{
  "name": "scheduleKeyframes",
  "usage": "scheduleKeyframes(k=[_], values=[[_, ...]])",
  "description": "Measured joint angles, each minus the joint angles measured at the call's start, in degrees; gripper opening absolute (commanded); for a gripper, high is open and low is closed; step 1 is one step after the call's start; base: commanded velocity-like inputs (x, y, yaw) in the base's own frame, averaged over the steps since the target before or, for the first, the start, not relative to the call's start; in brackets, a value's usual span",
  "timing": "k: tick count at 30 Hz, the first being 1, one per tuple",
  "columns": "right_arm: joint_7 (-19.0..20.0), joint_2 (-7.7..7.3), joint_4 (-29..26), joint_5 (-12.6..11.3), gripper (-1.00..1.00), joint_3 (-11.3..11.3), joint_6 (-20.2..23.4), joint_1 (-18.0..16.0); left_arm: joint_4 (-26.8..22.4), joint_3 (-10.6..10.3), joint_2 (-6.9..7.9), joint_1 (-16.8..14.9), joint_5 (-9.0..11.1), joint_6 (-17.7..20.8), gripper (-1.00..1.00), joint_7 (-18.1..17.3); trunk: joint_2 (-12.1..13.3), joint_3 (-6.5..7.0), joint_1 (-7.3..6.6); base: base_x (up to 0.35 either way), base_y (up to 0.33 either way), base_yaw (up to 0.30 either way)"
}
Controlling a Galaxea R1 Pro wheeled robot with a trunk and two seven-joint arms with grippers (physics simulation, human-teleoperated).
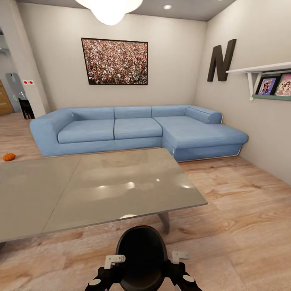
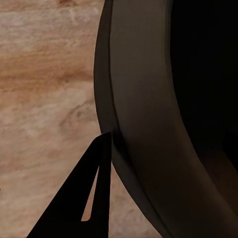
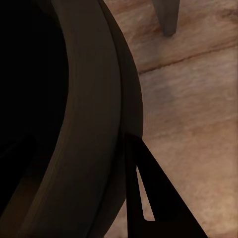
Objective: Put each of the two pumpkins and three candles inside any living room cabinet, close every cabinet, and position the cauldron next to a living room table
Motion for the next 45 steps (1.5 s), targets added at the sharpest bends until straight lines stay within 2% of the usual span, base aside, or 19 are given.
scheduleKeyframes(k=[6,25,35,45], values=[[0.0,-0.01,0.0,-0.1,-1.0,0.0,0.1,0.0,0.1,-0.1,0.01,0.0,0.1,0.1,-1.0,0.1,0.0,0.0,-0.01,0.063,0.0,0.139],[-0.1,0.01,-0.1,0.0,-1.0,0.0,0.1,0.0,-0.1,0.0,0.0,0.0,0.0,0.1,-1.0,0.0,0.0,0.0,0.0,0.02,0.0,0.005],[-0.1,0.02,-0.1,0.0,-1.0,0.0,0.1,0.0,-0.1,0.0,0.01,0.0,0.0,0.1,-1.0,0.0,-0.1,-2.21,0.26,0.0,0.0,0.0],[0.0,0.0,-0.1,0.0,-1.0,0.0,0.0,0.0,-0.1,0.0,0.01,0.0,0.0,0.0,-1.0,0.0,-0.1,-2.22,0.26,0.0,0.0,0.008]])
